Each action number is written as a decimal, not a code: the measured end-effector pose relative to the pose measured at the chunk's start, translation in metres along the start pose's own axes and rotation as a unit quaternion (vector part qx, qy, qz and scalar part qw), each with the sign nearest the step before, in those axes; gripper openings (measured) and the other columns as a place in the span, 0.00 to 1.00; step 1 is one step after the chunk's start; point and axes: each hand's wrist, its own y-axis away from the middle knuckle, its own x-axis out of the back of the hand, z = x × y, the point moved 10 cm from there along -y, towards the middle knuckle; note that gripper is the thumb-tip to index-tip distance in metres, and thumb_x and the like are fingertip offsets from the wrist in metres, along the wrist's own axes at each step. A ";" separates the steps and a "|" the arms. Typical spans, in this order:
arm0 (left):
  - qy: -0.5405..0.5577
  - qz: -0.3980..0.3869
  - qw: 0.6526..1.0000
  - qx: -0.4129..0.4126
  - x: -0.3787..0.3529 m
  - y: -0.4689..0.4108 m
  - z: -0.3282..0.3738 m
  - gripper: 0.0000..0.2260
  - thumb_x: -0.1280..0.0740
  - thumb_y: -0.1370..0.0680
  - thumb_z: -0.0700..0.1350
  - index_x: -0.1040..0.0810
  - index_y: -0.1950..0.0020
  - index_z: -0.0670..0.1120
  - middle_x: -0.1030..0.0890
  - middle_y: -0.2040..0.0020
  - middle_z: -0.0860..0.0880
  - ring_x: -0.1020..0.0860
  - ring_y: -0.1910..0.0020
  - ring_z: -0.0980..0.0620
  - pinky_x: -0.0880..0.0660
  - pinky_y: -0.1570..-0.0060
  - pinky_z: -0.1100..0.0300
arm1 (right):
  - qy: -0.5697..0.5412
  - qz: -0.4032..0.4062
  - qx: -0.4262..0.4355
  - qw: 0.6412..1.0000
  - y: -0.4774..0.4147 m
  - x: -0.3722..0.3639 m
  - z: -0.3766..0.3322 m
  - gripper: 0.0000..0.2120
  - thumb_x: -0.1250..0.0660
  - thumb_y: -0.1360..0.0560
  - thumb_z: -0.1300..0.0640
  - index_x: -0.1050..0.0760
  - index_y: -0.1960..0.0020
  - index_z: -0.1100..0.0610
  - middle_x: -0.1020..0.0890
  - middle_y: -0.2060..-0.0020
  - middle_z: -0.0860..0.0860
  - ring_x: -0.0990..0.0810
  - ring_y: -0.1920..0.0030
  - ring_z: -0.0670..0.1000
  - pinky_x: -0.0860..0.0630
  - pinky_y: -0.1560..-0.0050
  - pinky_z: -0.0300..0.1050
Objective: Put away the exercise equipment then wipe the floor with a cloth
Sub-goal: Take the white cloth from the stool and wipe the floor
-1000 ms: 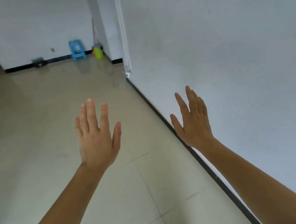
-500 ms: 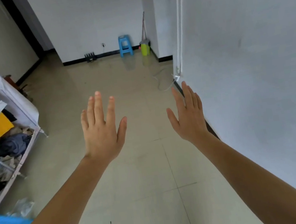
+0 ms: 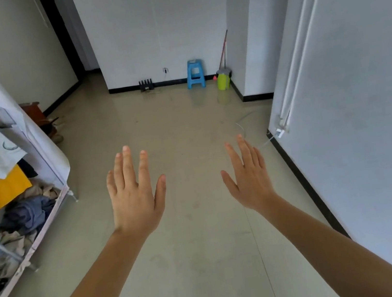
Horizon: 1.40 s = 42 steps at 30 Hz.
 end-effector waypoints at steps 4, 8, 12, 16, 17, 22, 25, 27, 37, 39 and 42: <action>0.014 -0.014 1.000 -0.011 -0.060 -0.092 -0.038 0.27 0.46 0.18 0.56 0.38 0.23 0.42 0.42 0.23 0.35 0.42 0.24 0.35 0.38 0.32 0.36 | 0.003 0.024 -0.012 1.000 -0.091 -0.027 0.010 0.32 0.41 0.18 0.45 0.46 0.19 0.57 0.48 0.20 0.62 0.45 0.21 0.62 0.46 0.22 0.59; 0.025 -0.026 0.998 -0.046 -0.137 -0.176 -0.052 0.27 0.46 0.18 0.57 0.38 0.23 0.43 0.42 0.22 0.36 0.43 0.24 0.35 0.38 0.31 0.36 | 0.003 0.038 -0.037 0.999 -0.169 -0.078 0.040 0.33 0.42 0.18 0.45 0.48 0.19 0.56 0.50 0.20 0.62 0.47 0.20 0.62 0.49 0.22 0.58; 0.011 -0.034 0.996 -0.086 -0.230 -0.278 -0.061 0.27 0.46 0.18 0.57 0.38 0.23 0.42 0.43 0.22 0.36 0.42 0.24 0.35 0.37 0.32 0.36 | -0.001 0.038 -0.064 0.997 -0.265 -0.157 0.076 0.33 0.43 0.18 0.44 0.49 0.19 0.55 0.51 0.19 0.60 0.48 0.20 0.61 0.48 0.22 0.59; -0.020 -0.065 0.993 -0.100 -0.326 -0.391 -0.074 0.28 0.47 0.18 0.57 0.39 0.23 0.42 0.44 0.22 0.35 0.43 0.24 0.34 0.37 0.32 0.36 | -0.008 0.024 -0.098 0.995 -0.376 -0.236 0.129 0.32 0.45 0.18 0.43 0.48 0.19 0.56 0.51 0.19 0.61 0.47 0.20 0.62 0.47 0.22 0.60; -0.026 -0.069 0.992 -0.103 -0.344 -0.420 -0.078 0.28 0.48 0.18 0.58 0.39 0.23 0.42 0.44 0.22 0.35 0.42 0.24 0.34 0.37 0.32 0.35 | -0.012 0.018 -0.104 0.994 -0.407 -0.251 0.141 0.33 0.46 0.18 0.43 0.48 0.19 0.56 0.50 0.20 0.61 0.47 0.20 0.62 0.46 0.22 0.61; -0.043 -0.035 0.994 -0.094 -0.398 -0.561 -0.104 0.28 0.48 0.17 0.58 0.39 0.22 0.43 0.43 0.22 0.35 0.43 0.23 0.34 0.40 0.29 0.35 | -0.032 0.024 -0.121 0.992 -0.568 -0.298 0.175 0.33 0.42 0.18 0.45 0.47 0.19 0.57 0.49 0.20 0.62 0.46 0.21 0.63 0.46 0.22 0.62; -0.034 -0.013 0.996 -0.079 -0.433 -0.630 -0.129 0.28 0.48 0.17 0.58 0.40 0.22 0.43 0.44 0.22 0.35 0.45 0.23 0.35 0.41 0.29 0.35 | -0.045 0.020 -0.092 0.995 -0.655 -0.329 0.174 0.33 0.42 0.18 0.45 0.48 0.19 0.57 0.50 0.20 0.62 0.47 0.20 0.62 0.48 0.22 0.60; -0.034 -0.011 0.996 -0.081 -0.470 -0.673 -0.146 0.28 0.47 0.17 0.58 0.41 0.22 0.43 0.45 0.22 0.35 0.45 0.23 0.34 0.41 0.29 0.35 | -0.039 0.020 -0.062 0.997 -0.709 -0.356 0.177 0.33 0.42 0.18 0.45 0.48 0.19 0.56 0.50 0.20 0.62 0.47 0.20 0.62 0.48 0.22 0.60; -0.014 -0.023 0.997 -0.075 -0.677 -0.922 -0.218 0.29 0.50 0.17 0.59 0.43 0.21 0.44 0.46 0.21 0.35 0.46 0.23 0.35 0.43 0.28 0.35 | -0.015 0.003 -0.052 0.999 -0.986 -0.526 0.247 0.33 0.43 0.18 0.44 0.50 0.18 0.55 0.52 0.19 0.60 0.48 0.20 0.62 0.45 0.23 0.63; -0.013 -0.019 0.996 -0.087 -0.708 -0.988 -0.219 0.29 0.50 0.17 0.58 0.44 0.21 0.44 0.47 0.21 0.35 0.47 0.22 0.35 0.43 0.28 0.35 | -0.005 0.015 -0.046 0.999 -1.046 -0.535 0.269 0.33 0.43 0.18 0.44 0.50 0.18 0.54 0.52 0.19 0.60 0.48 0.20 0.61 0.46 0.22 0.62; -0.001 -0.019 0.995 -0.101 -0.757 -1.076 -0.213 0.29 0.49 0.17 0.58 0.46 0.20 0.44 0.48 0.21 0.36 0.48 0.22 0.36 0.44 0.27 0.36 | 0.006 0.038 -0.064 0.997 -1.123 -0.549 0.310 0.33 0.42 0.18 0.44 0.49 0.18 0.55 0.52 0.19 0.61 0.48 0.20 0.61 0.46 0.22 0.62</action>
